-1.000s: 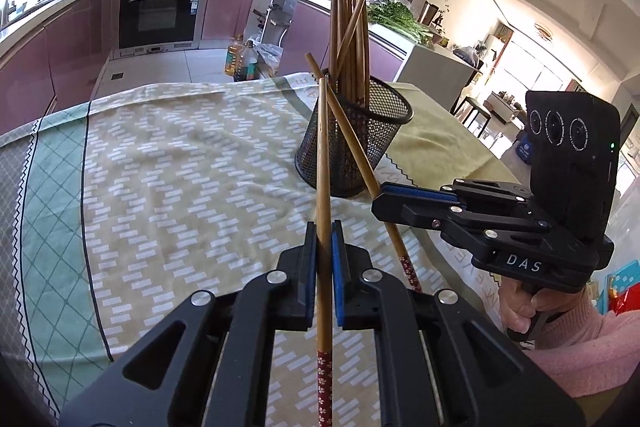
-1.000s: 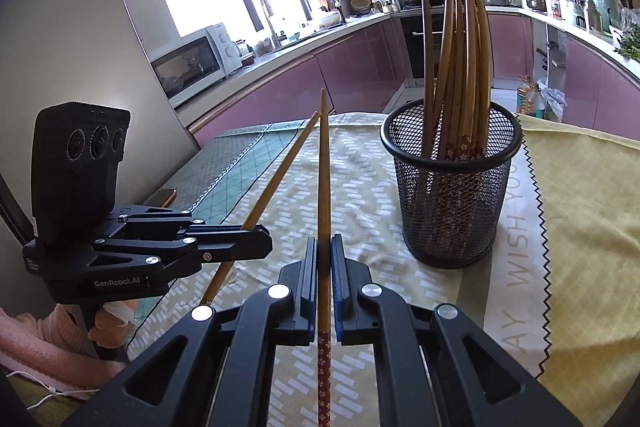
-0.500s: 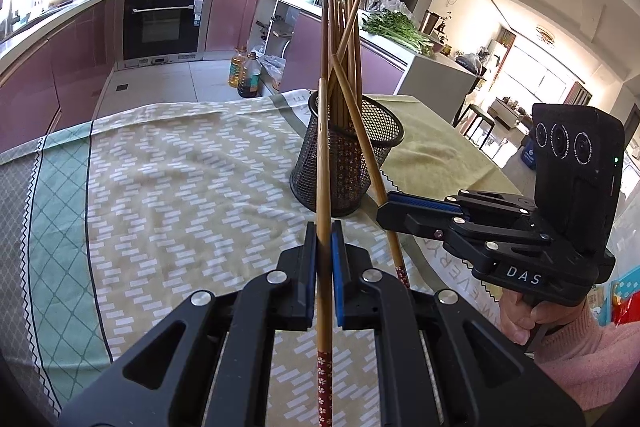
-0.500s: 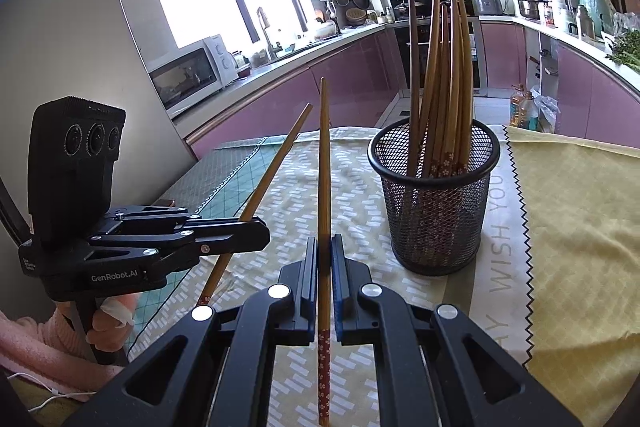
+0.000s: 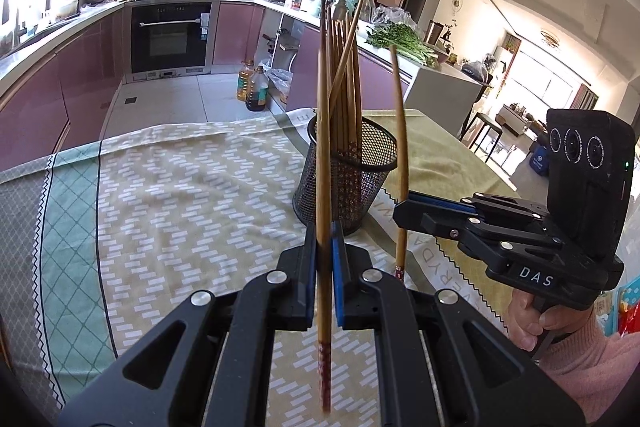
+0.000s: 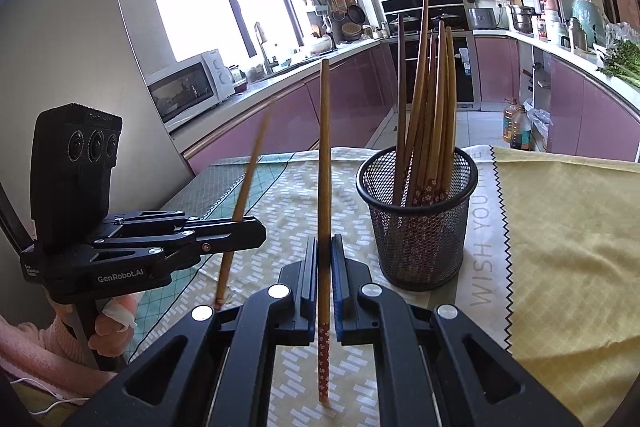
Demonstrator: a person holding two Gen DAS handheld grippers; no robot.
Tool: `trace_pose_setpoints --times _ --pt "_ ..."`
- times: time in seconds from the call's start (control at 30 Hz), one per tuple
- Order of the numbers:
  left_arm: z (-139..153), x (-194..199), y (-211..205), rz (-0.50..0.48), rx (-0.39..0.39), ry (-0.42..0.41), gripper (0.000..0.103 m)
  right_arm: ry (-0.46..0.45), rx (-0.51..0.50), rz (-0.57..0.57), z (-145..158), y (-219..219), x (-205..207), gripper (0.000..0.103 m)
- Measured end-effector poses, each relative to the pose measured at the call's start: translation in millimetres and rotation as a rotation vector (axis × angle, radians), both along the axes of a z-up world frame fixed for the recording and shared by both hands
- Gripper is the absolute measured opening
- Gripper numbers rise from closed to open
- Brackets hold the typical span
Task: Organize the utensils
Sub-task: 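Bring both grippers with their upright chopsticks over the mesh cup opening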
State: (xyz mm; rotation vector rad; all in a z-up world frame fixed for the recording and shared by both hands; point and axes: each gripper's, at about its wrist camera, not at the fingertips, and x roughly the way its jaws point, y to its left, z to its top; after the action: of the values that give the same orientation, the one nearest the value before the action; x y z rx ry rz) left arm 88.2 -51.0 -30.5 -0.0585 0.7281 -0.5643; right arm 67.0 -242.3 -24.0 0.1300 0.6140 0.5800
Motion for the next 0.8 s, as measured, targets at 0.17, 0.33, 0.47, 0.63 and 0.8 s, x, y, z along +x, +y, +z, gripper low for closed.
trace_pose_setpoints --times 0.17,0.33,0.47,0.63,0.8 --pt "4 0 0 0.003 -0.002 -0.01 0.007 -0.019 0.003 -0.008 5 -2 0 0.006" --pt "8 0 -2 0.001 -0.002 -0.017 0.007 -0.026 0.003 -0.016 7 -3 0 0.006" --pt "10 0 -3 -0.002 0.0 -0.026 0.007 -0.031 0.005 -0.02 8 -4 0 0.006" --pt "14 0 -4 -0.001 0.001 -0.038 0.007 -0.044 0.006 -0.027 12 -4 -1 0.006" --pt "18 -1 -5 -0.001 0.002 -0.051 0.007 -0.056 0.008 -0.033 14 -6 -2 0.006"
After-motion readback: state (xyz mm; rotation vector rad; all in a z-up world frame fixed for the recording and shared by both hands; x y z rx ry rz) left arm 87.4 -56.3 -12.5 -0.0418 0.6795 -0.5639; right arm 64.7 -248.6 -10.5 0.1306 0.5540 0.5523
